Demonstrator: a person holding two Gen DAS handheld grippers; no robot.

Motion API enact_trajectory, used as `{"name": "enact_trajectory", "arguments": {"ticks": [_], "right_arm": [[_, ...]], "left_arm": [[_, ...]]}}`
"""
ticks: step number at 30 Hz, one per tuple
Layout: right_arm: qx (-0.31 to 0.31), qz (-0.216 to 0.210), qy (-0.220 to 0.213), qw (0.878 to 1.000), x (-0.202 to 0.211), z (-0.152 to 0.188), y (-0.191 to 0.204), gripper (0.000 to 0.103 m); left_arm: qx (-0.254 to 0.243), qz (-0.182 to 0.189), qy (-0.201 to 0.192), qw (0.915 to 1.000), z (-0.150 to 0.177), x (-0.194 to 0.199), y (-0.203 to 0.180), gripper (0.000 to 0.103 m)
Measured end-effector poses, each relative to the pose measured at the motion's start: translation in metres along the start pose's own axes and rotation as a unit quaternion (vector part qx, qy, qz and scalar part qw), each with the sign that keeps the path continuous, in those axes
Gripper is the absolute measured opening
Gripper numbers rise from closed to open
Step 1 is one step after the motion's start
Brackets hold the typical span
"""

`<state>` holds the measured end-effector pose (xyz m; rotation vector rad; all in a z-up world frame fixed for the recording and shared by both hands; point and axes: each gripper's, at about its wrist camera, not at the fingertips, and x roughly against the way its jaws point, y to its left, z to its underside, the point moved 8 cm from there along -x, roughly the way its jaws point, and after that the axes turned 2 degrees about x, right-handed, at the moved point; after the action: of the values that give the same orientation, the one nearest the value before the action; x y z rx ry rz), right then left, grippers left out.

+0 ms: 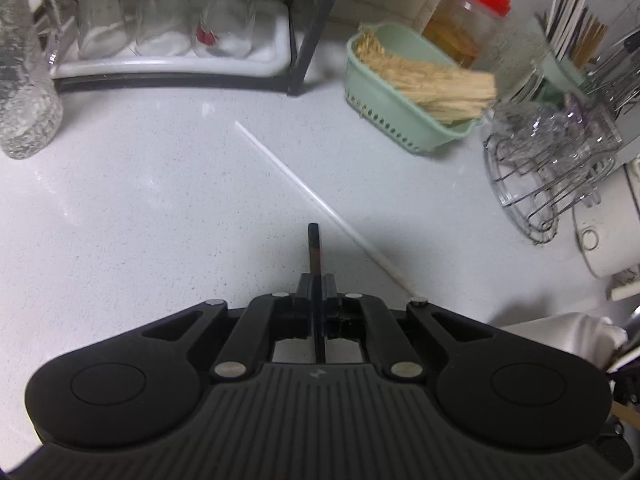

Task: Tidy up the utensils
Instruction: 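Close the left tool on the black chopstick and lift it, then carry the black chopstick over the mug and lower it inside with left tool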

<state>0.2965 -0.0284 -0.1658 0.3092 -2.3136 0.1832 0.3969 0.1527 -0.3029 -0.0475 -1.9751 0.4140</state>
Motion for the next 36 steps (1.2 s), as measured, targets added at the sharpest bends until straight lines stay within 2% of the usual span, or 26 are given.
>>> {"name": "enact_trajectory", "arguments": {"ticks": [3,9,17,22,24,29,36], "right_arm": [[0.0,0.0,0.001,1.0,0.0,0.0,0.0,0.091],[-0.003,0.002,0.002,1.0,0.0,0.0,0.0,0.091],[-0.004,0.002,-0.002,1.0,0.0,0.0,-0.001,0.091],[-0.004,0.002,-0.003,1.0,0.0,0.001,-0.001,0.091],[-0.004,0.002,-0.002,1.0,0.0,0.001,-0.001,0.091],[0.002,0.0,0.003,1.0,0.0,0.001,-0.001,0.091],[0.005,0.0,0.001,1.0,-0.002,-0.001,0.001,0.091]], "left_arm": [[-0.017,-0.003,0.004,0.9998,-0.004,-0.011,-0.005,0.024],[-0.035,-0.028,0.005,0.999,-0.015,-0.028,-0.011,0.026],[-0.063,-0.066,0.022,0.9956,-0.027,-0.041,-0.021,0.023],[-0.062,-0.075,0.04,0.9944,-0.03,-0.044,-0.023,0.008],[-0.07,-0.077,0.04,0.9938,-0.03,-0.044,-0.024,0.008],[-0.093,-0.086,0.024,0.9917,-0.026,-0.039,-0.027,0.007],[-0.097,-0.056,-0.03,0.9932,-0.035,0.006,-0.04,0.007]]}}
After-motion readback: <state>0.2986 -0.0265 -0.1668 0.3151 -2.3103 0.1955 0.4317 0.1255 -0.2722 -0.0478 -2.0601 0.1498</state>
